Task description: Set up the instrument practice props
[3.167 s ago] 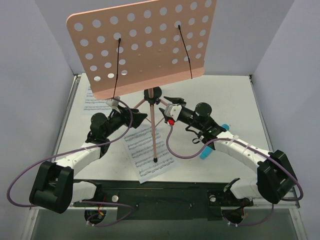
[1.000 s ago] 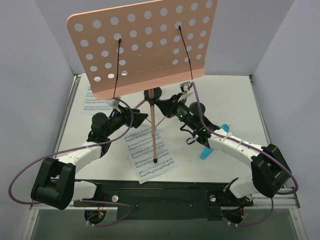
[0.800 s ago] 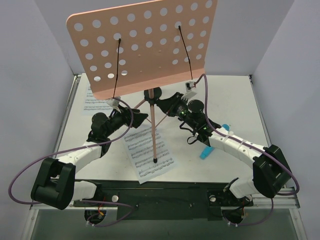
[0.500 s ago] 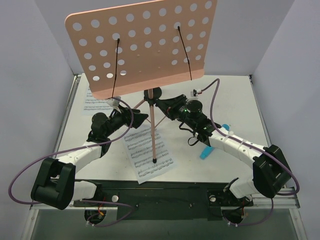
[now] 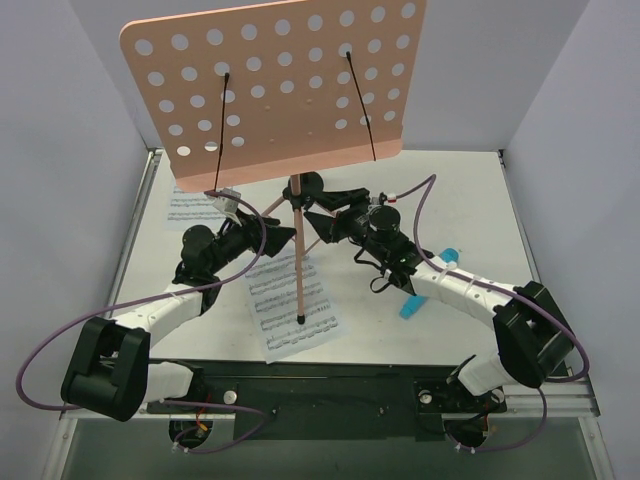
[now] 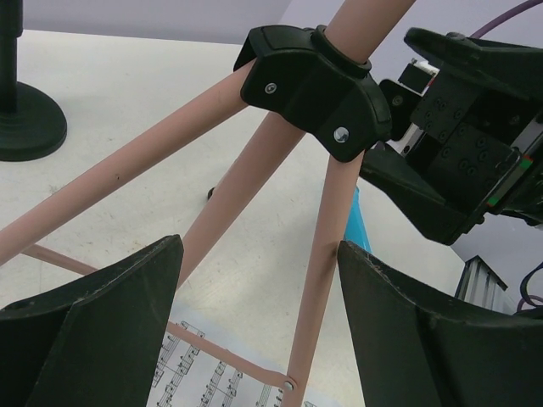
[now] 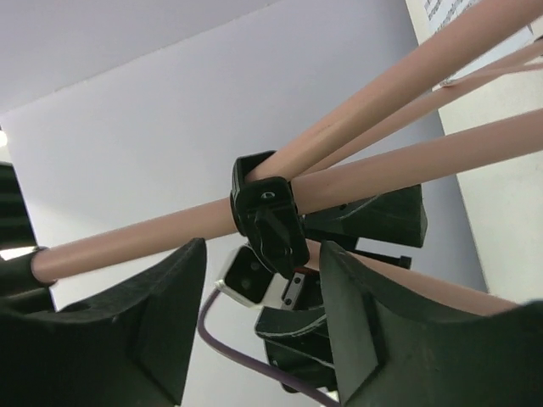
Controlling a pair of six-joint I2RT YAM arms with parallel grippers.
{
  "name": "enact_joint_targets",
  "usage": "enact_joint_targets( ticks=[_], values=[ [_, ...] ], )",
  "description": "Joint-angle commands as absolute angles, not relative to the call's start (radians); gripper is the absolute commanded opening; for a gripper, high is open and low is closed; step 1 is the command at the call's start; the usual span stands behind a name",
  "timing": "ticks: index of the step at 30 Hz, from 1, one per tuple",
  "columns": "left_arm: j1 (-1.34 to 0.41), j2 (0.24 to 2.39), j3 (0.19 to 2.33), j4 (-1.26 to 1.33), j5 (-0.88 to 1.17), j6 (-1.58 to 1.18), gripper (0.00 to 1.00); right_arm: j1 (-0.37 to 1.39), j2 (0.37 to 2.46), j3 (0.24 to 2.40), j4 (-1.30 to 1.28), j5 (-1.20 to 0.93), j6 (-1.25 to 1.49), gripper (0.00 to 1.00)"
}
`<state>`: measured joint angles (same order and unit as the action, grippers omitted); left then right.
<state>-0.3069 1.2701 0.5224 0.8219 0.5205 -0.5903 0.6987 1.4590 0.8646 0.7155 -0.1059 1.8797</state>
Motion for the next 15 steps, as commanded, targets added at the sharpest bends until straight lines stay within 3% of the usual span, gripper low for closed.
enact_joint_targets(
  ticks=[1, 6, 11, 14, 15],
  values=[
    [-0.31, 1.244, 0.555, 0.844, 0.532, -0.577, 0.84, 0.657, 1.44, 0.795, 0.967, -0.165, 1.674, 0.55],
    [-0.311, 1.249, 0.56, 0.847, 0.54, -0.583, 0.84, 0.574, 1.361, 0.721, 1.006, -0.325, 1.205, 0.56],
    [-0.313, 1.238, 0.552, 0.848, 0.537, -0.591, 0.84, 0.627, 1.258, 0.733, 0.772, -0.405, 0.362, 0.56],
    [-0.313, 1.229, 0.549, 0.845, 0.54, -0.591, 0.84, 0.751, 1.209, 0.721, 0.611, -0.362, -0.286, 0.57],
    [-0.313, 1.224, 0.548, 0.842, 0.54, -0.589, 0.84, 0.765, 1.207, 0.712, 0.598, -0.329, -0.375, 0.58]
  ],
)
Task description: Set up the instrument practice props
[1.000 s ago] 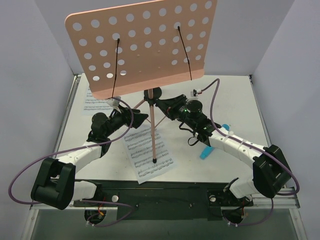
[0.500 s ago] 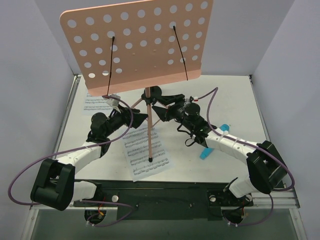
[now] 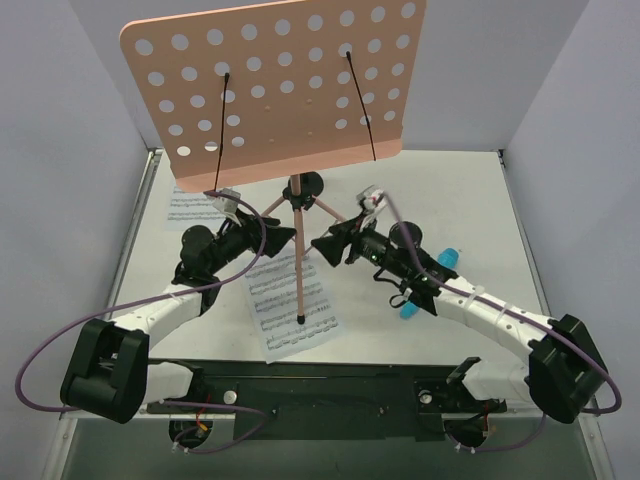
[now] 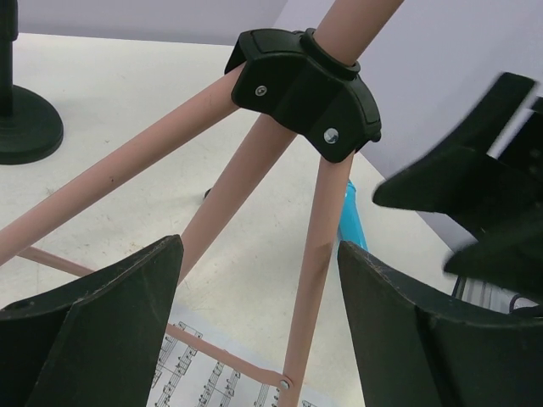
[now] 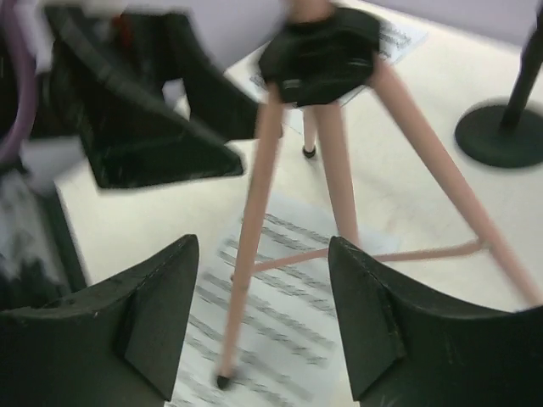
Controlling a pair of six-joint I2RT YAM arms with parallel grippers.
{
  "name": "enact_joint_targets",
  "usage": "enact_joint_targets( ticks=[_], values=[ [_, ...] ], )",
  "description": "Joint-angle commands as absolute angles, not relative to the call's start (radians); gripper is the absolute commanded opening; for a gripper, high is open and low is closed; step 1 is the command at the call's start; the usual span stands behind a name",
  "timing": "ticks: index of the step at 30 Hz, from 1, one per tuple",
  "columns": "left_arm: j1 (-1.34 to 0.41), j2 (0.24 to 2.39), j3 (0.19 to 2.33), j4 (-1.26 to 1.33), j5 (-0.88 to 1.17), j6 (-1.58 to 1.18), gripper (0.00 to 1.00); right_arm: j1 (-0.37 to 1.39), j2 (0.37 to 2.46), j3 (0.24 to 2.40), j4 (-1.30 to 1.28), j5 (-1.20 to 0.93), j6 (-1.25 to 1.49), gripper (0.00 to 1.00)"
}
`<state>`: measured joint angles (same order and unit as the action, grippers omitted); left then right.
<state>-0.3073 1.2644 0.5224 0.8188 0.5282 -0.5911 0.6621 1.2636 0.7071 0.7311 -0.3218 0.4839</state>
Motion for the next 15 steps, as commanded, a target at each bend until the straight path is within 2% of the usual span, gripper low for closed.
enact_joint_targets(
  ticks=[1, 9, 11, 15],
  values=[
    [-0.313, 1.221, 0.548, 0.841, 0.538, -0.588, 0.84, 0.799, 1.206, 0.704, 0.607, -0.299, -0.525, 0.58],
    [-0.313, 1.216, 0.545, 0.838, 0.54, -0.594, 0.84, 0.818, 1.314, 0.623, 1.001, -0.212, -1.093, 0.49],
    [-0.313, 1.213, 0.543, 0.841, 0.538, -0.592, 0.84, 0.805, 1.38, 0.621, 1.162, -0.203, -1.178, 0.49],
    [-0.311, 1.215, 0.541, 0.844, 0.538, -0.594, 0.84, 0.799, 1.411, 0.679, 1.17, -0.239, -1.183, 0.49]
  ],
)
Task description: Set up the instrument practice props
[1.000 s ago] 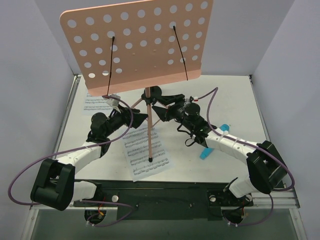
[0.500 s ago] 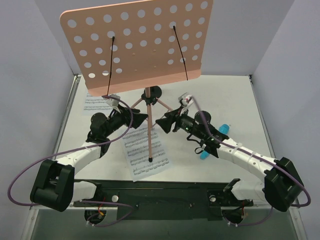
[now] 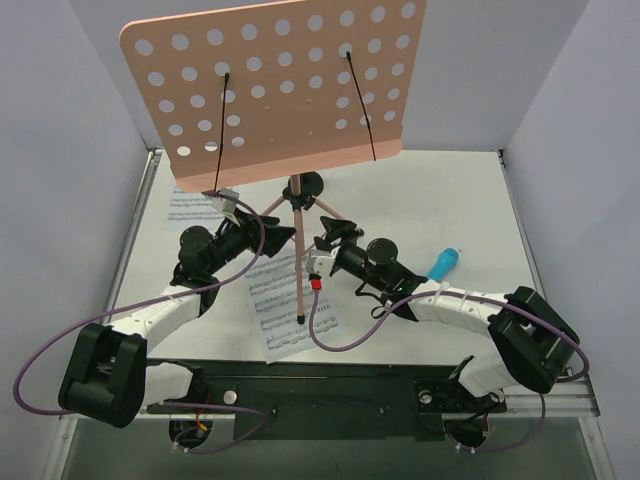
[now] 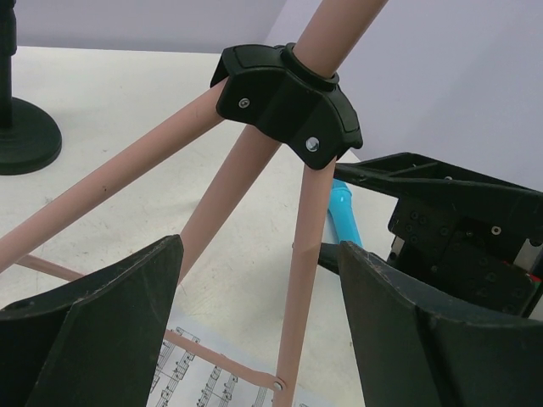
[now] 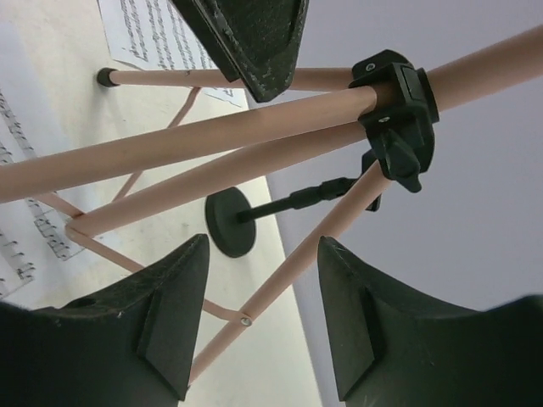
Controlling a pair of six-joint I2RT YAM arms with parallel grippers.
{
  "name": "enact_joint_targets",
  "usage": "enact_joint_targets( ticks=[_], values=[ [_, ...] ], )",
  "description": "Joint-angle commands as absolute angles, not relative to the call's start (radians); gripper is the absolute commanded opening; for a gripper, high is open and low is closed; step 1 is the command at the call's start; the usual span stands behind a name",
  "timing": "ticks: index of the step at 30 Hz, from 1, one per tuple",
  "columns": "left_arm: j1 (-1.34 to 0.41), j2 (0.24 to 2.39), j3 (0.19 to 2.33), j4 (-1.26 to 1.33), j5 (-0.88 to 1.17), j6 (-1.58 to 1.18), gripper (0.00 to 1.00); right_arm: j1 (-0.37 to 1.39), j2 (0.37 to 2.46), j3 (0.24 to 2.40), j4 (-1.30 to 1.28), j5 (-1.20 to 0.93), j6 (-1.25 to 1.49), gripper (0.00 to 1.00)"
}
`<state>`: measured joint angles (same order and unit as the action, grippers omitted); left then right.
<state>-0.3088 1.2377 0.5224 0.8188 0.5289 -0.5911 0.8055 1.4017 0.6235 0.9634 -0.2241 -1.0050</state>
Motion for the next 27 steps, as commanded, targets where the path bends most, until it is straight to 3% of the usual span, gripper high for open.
enact_joint_targets(
  ticks=[1, 27],
  values=[
    [-0.313, 1.213, 0.541, 0.844, 0.538, -0.594, 0.84, 0.799, 1.41, 0.696, 1.167, -0.247, -1.184, 0.49],
    [-0.305, 1.239, 0.515, 0.897, 0.519, -0.61, 0.84, 0.784, 1.37, 0.778, 1.052, -0.319, -1.2, 0.48]
  ],
)
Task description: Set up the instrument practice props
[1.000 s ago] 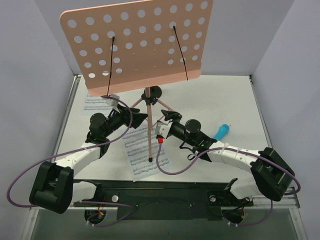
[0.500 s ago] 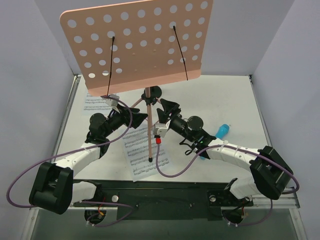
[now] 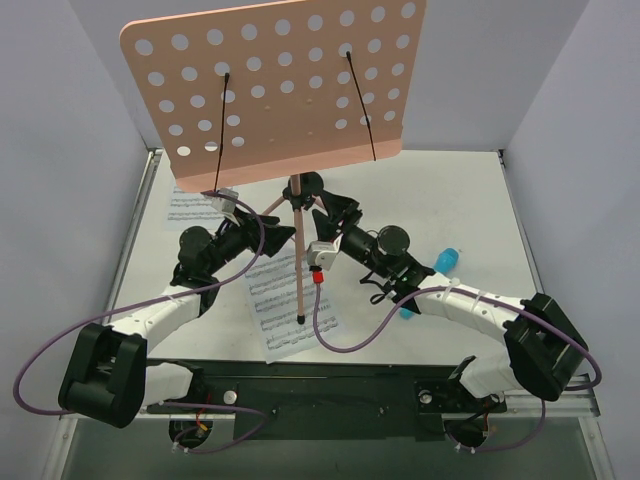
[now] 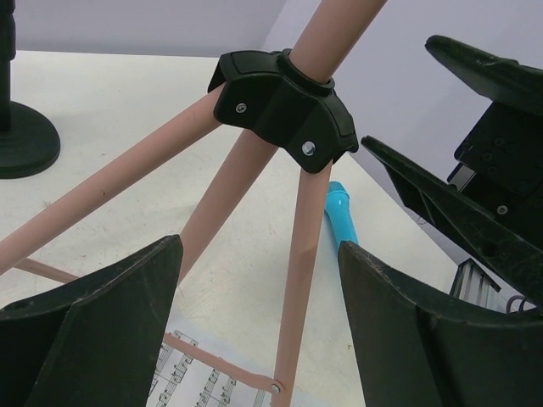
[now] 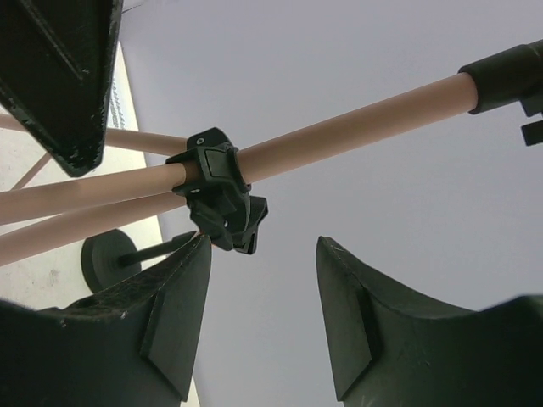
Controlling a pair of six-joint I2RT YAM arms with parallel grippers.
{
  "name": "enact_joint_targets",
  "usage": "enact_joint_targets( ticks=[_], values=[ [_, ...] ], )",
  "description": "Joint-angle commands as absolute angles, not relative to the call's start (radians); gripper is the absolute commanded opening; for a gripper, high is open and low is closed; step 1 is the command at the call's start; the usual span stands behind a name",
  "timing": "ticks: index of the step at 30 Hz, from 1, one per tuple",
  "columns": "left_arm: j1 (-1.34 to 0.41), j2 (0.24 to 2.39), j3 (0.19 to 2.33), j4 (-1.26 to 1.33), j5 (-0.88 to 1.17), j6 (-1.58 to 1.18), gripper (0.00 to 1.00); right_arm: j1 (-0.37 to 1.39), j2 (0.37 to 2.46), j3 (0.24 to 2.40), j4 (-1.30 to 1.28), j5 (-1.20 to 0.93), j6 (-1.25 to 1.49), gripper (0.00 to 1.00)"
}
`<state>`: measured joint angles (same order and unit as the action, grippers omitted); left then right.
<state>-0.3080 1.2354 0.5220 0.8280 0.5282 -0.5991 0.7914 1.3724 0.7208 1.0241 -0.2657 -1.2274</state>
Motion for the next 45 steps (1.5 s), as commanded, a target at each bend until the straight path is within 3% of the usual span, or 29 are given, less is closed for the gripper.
enact_joint_targets(
  ticks=[1, 28, 36, 38, 39, 45],
  values=[
    [-0.305, 1.241, 0.511, 0.913, 0.518, -0.615, 0.85, 0.785, 1.371, 0.782, 1.043, -0.322, -1.193, 0.48],
    [-0.295, 1.289, 0.491, 1.022, 0.54, -0.681, 0.85, 0.784, 1.466, 0.85, 0.96, -0.348, -1.229, 0.44],
    [-0.291, 1.285, 0.489, 1.017, 0.543, -0.683, 0.85, 0.767, 1.488, 0.87, 0.95, -0.344, -1.229, 0.22],
    [-0.291, 1.287, 0.489, 1.019, 0.541, -0.684, 0.85, 0.765, 1.485, 0.868, 0.954, -0.342, -1.229, 0.11],
    [-0.291, 1.287, 0.489, 1.019, 0.543, -0.684, 0.85, 0.765, 1.483, 0.868, 0.959, -0.341, -1.221, 0.0],
    [-0.291, 1.293, 0.494, 1.023, 0.545, -0.695, 0.85, 0.765, 1.474, 0.838, 0.994, -0.319, -1.155, 0.0]
  ],
)
